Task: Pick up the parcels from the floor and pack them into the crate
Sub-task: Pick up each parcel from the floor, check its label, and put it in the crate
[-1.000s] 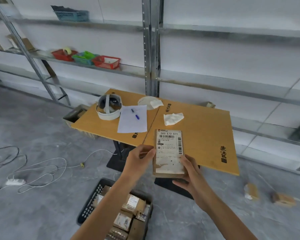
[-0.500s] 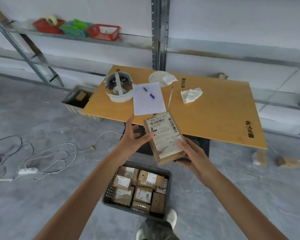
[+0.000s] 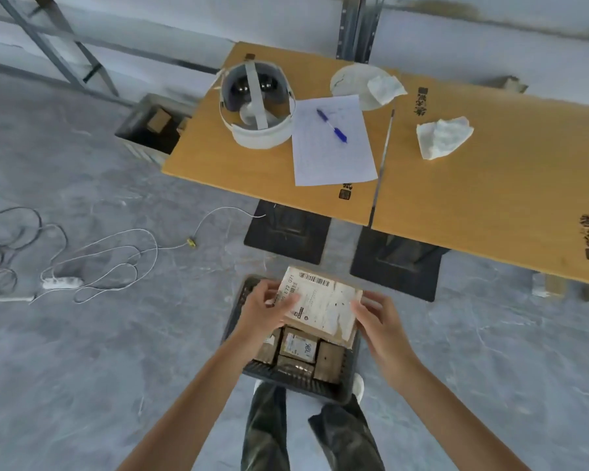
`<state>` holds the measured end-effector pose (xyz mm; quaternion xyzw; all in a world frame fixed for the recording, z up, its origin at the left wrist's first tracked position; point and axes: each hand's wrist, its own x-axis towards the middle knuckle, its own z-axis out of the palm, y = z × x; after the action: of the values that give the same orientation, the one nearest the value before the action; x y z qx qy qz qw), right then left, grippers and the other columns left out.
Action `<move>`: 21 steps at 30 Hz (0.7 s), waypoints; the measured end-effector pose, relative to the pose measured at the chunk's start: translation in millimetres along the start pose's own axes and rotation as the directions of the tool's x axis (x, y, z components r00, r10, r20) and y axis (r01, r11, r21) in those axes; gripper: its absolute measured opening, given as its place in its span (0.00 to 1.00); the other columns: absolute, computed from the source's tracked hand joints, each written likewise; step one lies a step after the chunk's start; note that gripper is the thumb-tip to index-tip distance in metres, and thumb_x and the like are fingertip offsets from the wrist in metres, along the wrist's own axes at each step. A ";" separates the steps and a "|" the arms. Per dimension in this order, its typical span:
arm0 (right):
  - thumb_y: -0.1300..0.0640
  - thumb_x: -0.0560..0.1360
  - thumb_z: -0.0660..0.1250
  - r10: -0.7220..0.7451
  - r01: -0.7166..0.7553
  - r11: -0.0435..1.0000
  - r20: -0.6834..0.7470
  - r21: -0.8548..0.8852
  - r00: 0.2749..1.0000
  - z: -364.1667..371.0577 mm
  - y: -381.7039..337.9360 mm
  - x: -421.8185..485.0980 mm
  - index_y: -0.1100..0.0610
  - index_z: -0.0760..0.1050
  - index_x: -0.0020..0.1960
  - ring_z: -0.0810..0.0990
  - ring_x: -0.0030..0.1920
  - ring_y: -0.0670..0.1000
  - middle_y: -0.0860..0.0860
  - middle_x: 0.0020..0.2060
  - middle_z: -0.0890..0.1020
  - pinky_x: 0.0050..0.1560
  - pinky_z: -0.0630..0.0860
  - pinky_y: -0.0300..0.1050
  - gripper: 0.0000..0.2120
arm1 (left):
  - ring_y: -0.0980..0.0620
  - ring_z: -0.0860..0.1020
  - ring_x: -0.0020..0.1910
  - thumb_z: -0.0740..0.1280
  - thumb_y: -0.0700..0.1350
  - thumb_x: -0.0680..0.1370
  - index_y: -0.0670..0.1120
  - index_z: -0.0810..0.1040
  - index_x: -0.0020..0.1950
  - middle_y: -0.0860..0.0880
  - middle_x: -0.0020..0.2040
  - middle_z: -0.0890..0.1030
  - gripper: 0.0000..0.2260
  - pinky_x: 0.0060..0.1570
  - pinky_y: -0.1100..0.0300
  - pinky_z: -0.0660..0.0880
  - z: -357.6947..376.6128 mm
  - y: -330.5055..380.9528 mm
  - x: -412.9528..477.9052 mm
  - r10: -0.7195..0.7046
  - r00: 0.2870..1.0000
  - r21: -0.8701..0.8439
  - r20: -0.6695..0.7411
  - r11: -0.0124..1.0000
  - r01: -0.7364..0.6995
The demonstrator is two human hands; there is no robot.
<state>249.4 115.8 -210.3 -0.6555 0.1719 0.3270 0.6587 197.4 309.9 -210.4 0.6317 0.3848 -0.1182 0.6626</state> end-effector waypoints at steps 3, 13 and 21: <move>0.56 0.75 0.67 0.129 -0.129 0.992 -0.116 0.008 0.985 23.4 61.8 21.0 0.54 0.69 0.54 0.81 0.52 0.52 0.55 0.53 0.79 0.49 0.80 0.47 0.10 | 0.49 0.82 0.50 0.73 0.49 0.72 0.47 0.73 0.55 0.47 0.54 0.81 0.16 0.48 0.50 0.81 -13.0 -64.7 21.6 -0.143 0.990 0.050 0.004 0.989 0.142; 0.55 0.79 0.62 0.471 -0.514 0.831 -0.221 -0.213 0.854 101.9 270.5 138.2 0.51 0.64 0.71 0.77 0.51 0.51 0.53 0.58 0.78 0.35 0.71 0.38 0.21 | 0.56 0.79 0.49 0.63 0.45 0.79 0.48 0.75 0.59 0.51 0.55 0.80 0.10 0.35 0.71 0.75 -65.8 -275.7 145.9 -0.328 0.943 0.344 -0.057 0.880 0.327; 0.57 0.79 0.61 0.433 -0.467 0.741 -0.187 -0.483 0.882 152.0 410.2 279.6 0.54 0.56 0.74 0.68 0.69 0.55 0.54 0.70 0.67 0.67 0.69 0.51 0.26 | 0.52 0.77 0.51 0.56 0.38 0.79 0.44 0.61 0.72 0.43 0.68 0.70 0.21 0.38 0.65 0.75 -91.5 -400.7 290.3 -0.360 0.921 0.508 -0.147 0.772 0.382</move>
<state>152.8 291.6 -689.2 -0.7559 0.2515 0.4894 0.3547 103.1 420.7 -692.1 0.7025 0.4678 -0.3343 0.4193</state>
